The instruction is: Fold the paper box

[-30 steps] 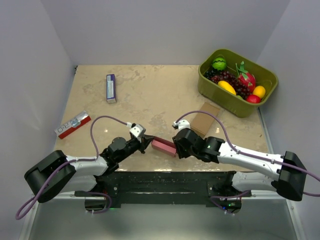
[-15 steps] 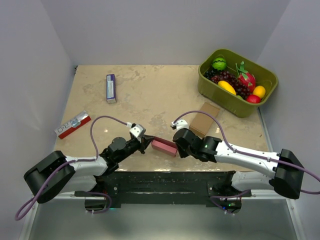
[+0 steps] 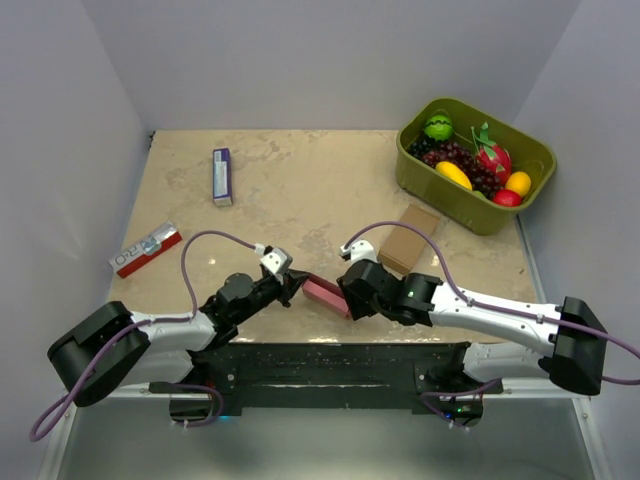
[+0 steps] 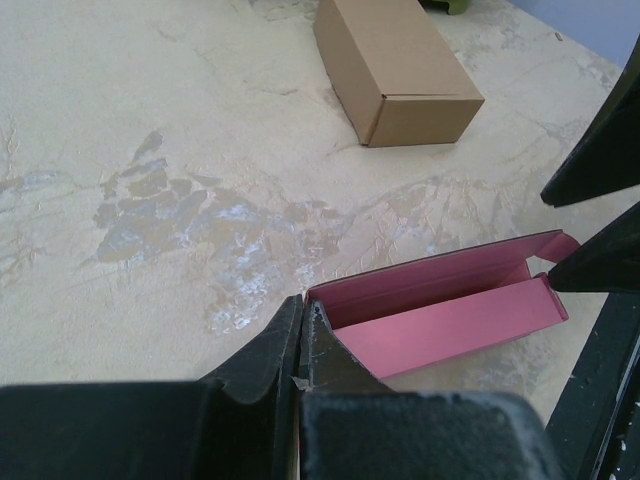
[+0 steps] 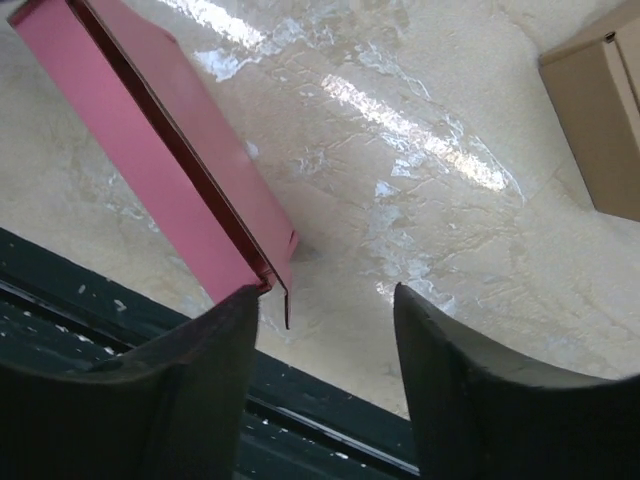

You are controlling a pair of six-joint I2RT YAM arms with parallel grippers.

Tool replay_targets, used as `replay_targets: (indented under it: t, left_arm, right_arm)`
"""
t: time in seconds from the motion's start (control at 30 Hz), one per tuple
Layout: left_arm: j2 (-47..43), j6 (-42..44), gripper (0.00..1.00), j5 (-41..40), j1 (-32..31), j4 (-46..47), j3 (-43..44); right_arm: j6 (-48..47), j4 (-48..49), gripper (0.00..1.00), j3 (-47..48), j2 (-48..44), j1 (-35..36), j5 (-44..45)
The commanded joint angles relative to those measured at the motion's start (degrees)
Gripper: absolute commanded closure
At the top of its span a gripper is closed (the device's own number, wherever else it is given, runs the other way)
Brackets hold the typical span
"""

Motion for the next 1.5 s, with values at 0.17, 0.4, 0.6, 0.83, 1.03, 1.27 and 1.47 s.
replay_targets:
  t: [0.17, 0.4, 0.6, 0.83, 1.03, 1.27, 1.47]
  left_arm:
    - [0.3, 0.6, 1.0, 1.7, -0.3, -5.8, 0.3]
    - [0.2, 0.6, 1.0, 1.4, -0.4, -6.3, 0.5]
    - [0.2, 0.5, 1.0, 1.4, -0.3, -6.5, 0.5]
    - [0.2, 0.3, 1.0, 1.4, -0.4, -6.4, 0.5]
    - [-0.5, -0.7, 1.0, -1.4, -1.9, -6.5, 0.5]
    - [0.5, -2.6, 1.0, -10.0, -6.8, -6.8, 0.5]
    - [2.2, -5.5, 1.0, -16.9, -11.4, -6.5, 0.5]
  right_arm:
    - [2.2, -0.7, 0.55, 4.9, 0.2, 0.2, 2.4]
    - [3.1, -2.6, 0.68, 6.0, 1.5, 0.1, 1.7]
    - [3.8, -3.2, 0.68, 5.7, 1.3, 0.1, 0.9]
    - [3.6, -2.5, 0.73, 5.5, 2.0, 0.1, -0.1]
    - [5.4, -1.7, 0.94, 6.6, 2.8, 0.1, -2.3]
    - [12.0, -2.9, 1.0, 10.7, 6.9, 0.2, -3.7]
    - [16.9, -1.0, 1.0, 12.1, 9.4, 0.2, -4.9]
